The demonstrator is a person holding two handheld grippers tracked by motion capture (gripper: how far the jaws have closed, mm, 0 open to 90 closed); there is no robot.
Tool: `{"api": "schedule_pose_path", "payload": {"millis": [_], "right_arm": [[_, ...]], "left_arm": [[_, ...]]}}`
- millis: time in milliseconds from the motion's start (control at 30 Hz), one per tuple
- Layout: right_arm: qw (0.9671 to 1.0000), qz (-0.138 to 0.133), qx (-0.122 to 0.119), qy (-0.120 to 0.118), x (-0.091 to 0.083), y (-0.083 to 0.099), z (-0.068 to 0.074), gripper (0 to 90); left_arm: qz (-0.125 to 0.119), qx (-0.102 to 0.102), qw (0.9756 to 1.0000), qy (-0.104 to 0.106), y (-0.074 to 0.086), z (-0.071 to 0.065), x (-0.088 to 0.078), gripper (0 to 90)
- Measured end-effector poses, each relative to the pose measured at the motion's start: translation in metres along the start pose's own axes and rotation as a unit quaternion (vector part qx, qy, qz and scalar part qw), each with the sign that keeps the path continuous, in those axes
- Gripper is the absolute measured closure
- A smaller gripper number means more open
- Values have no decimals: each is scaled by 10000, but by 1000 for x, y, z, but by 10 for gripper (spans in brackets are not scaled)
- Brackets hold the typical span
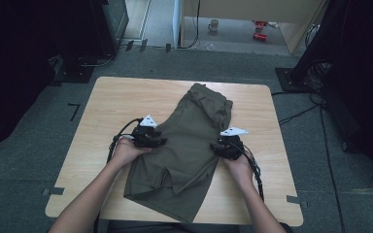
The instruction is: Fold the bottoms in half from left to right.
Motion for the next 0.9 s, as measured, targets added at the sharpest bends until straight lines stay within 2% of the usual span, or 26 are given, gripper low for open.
{"api": "schedule_pose_path", "payload": {"millis": [100, 267, 467, 567, 633, 833, 900], "right_arm": [[10000, -67, 3, 17, 1, 0, 0, 543], [9997, -206, -91, 25, 5, -3, 1, 522], [9994, -293, -174, 75, 10, -7, 3, 522], [9994, -286, -184, 60, 12, -11, 3, 522], [9994, -303, -161, 40, 14, -14, 4, 523], [9992, -299, -262, 55, 20, -21, 11, 511], [9991, -294, -298, 46, 21, -22, 14, 509]], "left_arm": [[-86, 30, 9999, -60, 3, -2, -1, 556], [-94, -96, 9998, -171, 9, -7, -4, 598], [-112, -190, 9993, -285, 20, -21, -9, 608], [-78, -140, 9991, -401, 26, -28, -12, 607], [-89, -186, 9988, -445, 29, -32, -14, 608], [-52, -483, 9984, -271, 40, -39, -22, 608], [-48, -525, 9983, -230, 43, -42, -24, 608]]}}
Point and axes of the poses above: each handheld gripper's, and its own axes: x roughly forward along the jaws, y roughly out of its underside, z roughly to its left, the point moved 6 cm from there along x, roughly forward along the jaws, and after that the axes turned 13 degrees about z, right-handed, at the moved point
